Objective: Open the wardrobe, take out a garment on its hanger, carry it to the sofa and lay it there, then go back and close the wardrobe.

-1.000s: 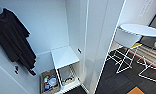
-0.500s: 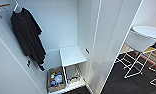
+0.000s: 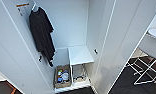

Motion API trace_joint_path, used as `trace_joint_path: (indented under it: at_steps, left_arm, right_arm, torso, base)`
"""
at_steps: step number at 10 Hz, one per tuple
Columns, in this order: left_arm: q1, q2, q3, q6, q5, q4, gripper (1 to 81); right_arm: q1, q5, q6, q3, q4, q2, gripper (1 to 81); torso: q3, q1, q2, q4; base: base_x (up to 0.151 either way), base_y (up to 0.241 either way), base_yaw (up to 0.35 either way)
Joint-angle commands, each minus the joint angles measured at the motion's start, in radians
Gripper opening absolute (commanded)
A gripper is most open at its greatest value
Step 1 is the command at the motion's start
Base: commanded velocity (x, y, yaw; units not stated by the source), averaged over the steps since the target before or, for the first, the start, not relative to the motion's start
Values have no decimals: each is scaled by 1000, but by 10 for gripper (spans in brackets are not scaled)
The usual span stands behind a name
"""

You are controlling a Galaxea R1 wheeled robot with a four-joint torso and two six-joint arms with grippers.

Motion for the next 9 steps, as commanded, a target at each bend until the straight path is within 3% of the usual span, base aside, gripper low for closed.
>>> trace_joint_path:
  at_steps: [1,5,9]
  left_arm:
    - [-16,5,8,9,31,10,811]
    - [-14,5,8,9,32,10,811]
    - [-13,3,8,9,31,9,811]
  right_arm:
    - [8,-62,-2,2,5,0,811]
    - [6,-62,-2,2,5,0,811]
    - [8,-60,-2,2,5,0,811]
  torso:
    - [0,0,0,0]
    - [0,0,0,0]
    - [0,0,0,0]
  base:
    - [0,0,244]
    - [0,0,175]
    - [0,0,0]
